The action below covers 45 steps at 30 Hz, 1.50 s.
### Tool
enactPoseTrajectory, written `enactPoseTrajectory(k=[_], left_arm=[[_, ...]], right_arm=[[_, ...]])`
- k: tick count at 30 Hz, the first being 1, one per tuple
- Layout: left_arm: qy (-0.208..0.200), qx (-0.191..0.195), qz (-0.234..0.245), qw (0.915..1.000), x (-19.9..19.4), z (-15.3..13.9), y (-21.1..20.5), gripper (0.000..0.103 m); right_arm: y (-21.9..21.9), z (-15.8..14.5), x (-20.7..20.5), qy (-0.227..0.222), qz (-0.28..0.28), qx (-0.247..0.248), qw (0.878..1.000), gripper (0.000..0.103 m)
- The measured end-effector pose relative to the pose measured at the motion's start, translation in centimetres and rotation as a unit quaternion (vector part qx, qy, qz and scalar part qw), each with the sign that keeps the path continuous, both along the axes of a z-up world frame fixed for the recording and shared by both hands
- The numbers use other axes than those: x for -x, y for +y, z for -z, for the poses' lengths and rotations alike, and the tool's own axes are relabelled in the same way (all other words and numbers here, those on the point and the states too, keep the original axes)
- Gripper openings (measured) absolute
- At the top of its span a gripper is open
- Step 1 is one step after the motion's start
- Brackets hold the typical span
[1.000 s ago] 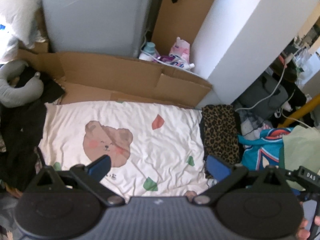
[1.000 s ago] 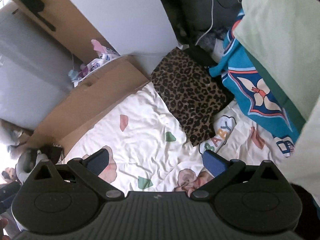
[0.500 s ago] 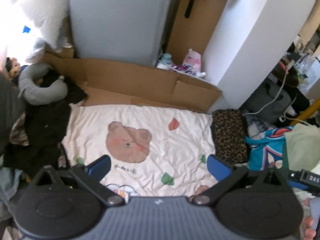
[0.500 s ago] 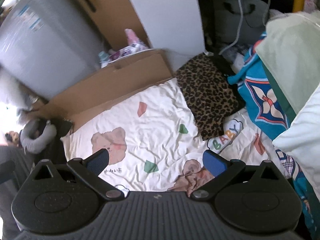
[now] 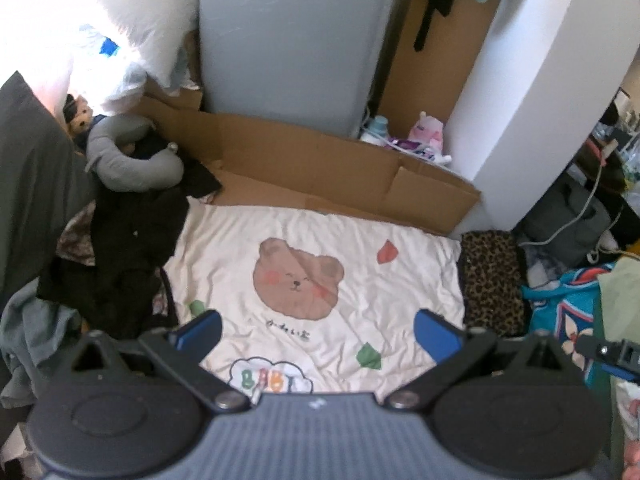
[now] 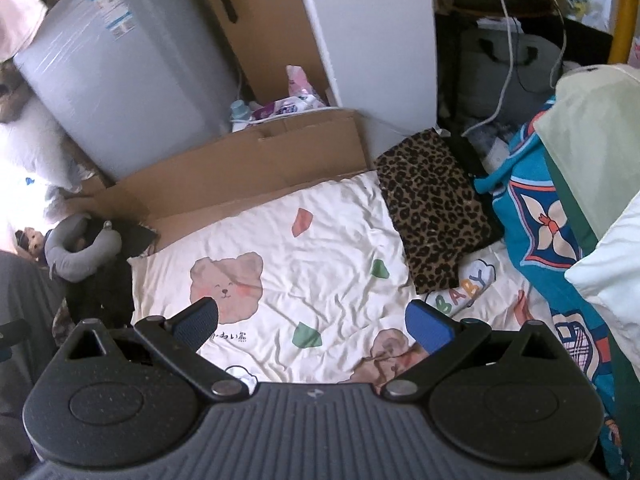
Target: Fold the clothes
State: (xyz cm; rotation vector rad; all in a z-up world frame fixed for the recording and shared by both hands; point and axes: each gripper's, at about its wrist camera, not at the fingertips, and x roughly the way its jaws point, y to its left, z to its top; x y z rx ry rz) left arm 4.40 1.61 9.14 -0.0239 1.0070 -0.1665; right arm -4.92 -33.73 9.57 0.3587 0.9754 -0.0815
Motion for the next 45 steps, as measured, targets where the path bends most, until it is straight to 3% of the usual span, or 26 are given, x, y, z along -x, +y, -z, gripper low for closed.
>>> enactPoseTrajectory(k=[11,15,24,29,33,38,43,45], left_arm=[[-0.022,-0.019,-0.042,0.9987,2.5,2.9,-0.2,0.103],[-0.016,-0.053,-0.042,0.9976,3.0,3.8,-1.5,0.103],[0.004,-0.039,-0.020,0.9990,3.9,5.9,-2.8,0.103],[0.007,-0.038,-0.008,0.9992,4.4,6.3,-3.5,0.103],[0.008,-0.068,-0.005,0.9976,4.5,6.8,-4.2,0.103],[0.007,-0.049,-0.019,0.9986,4.9,7.5,-4.1,0.103],[-0.017,-0.096,0.011,0.9952,5.1,7.6,-5.7,0.103],[-0.022,-0.094,0.011,0.9953,5.2,7.6,-5.8,0.103]], right_arm=[[3.9,1.9,1.6,-0.013,-0.064,0.022,0.998,0.103],[4.5,2.1,1.7,-0.020,-0.077,0.020,0.997,0.103],[4.9,2.9,2.0,-0.003,-0.084,0.052,0.995,0.103],[4.8,3.4,2.3,-0.003,-0.083,0.037,0.996,0.103],[6.0,3.4,1.9,-0.003,-0.111,0.049,0.993,0.103],[7.1,3.7,1.5,-0.002,-0.129,0.057,0.990,0.103],[7.1,3.7,1.4,-0.007,-0.136,0.058,0.989,0.103],[7.1,3.8,1.5,-0.008,-0.141,0.055,0.988,0.103]])
